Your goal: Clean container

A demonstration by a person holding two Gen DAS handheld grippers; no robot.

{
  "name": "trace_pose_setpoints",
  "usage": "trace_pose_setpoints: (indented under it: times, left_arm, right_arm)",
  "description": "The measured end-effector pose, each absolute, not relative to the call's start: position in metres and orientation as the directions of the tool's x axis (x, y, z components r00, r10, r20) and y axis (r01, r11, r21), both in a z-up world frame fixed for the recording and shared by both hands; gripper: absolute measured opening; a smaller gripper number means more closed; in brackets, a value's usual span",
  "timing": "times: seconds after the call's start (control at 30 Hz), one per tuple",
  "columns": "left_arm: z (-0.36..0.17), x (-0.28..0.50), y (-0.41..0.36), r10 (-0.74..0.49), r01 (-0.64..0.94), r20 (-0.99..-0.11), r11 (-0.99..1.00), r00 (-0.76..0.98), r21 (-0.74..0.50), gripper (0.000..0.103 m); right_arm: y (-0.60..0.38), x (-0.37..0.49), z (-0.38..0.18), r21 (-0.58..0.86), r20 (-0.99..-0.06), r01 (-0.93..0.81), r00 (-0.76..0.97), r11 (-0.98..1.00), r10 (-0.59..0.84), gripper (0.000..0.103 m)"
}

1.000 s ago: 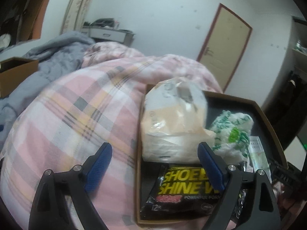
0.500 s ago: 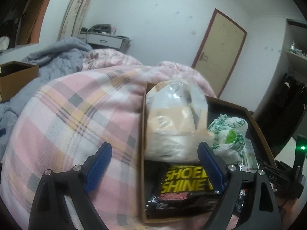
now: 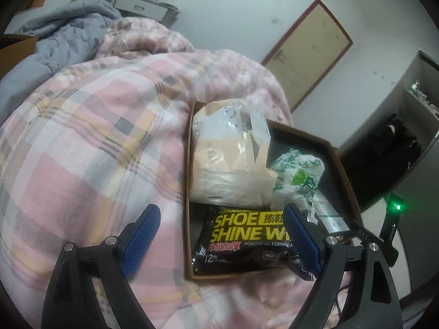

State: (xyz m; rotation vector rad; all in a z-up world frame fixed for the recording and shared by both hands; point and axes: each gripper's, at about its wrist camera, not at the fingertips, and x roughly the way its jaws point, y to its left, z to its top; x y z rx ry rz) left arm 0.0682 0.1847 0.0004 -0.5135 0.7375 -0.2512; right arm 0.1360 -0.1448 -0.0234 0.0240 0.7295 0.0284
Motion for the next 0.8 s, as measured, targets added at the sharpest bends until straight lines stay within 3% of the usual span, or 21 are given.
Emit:
trace_pose_setpoints:
  times: [0.03,0.07,0.13,0.2,0.5,0.8]
  left_arm:
    - [-0.002,0.071,0.183,-0.389,0.038,-0.588,0.854,0.710,-0.520,0.086]
    - [-0.007,0.075,0.181,-0.374,0.020,-0.608,0.861,0.701,-0.507,0.066]
    - [-0.016,0.082,0.184,-0.366,-0.015,-0.639,0.861,0.676,-0.509,0.043]
    - [-0.024,0.087,0.187,-0.377,-0.022,-0.658,0.858,0.651,-0.513,0.031]
    - [-0.027,0.099,0.180,-0.401,-0.005,-0.673,0.857,0.622,-0.515,0.029]
    - [-0.041,0.121,0.143,-0.345,0.050,-0.758,0.922,0.553,-0.383,0.029]
  right_arm:
    - [-0.148,0.136,-0.023,0.059,-0.669,-0.021,0.741,0.998,0.055,0.077]
    - [-0.149,0.135,-0.023,0.076,-0.669,-0.027,0.740,0.997,0.072,0.078]
    - [-0.151,0.131,-0.022,0.105,-0.661,-0.031,0.744,0.994,0.093,0.082]
    - [-0.149,0.129,-0.020,0.111,-0.650,-0.038,0.753,0.993,0.102,0.082]
    - [-0.148,0.134,-0.030,0.011,-0.652,0.003,0.758,1.000,0.005,0.082]
    - [-0.170,0.138,-0.033,0.063,-0.662,0.041,0.750,0.997,0.011,0.086]
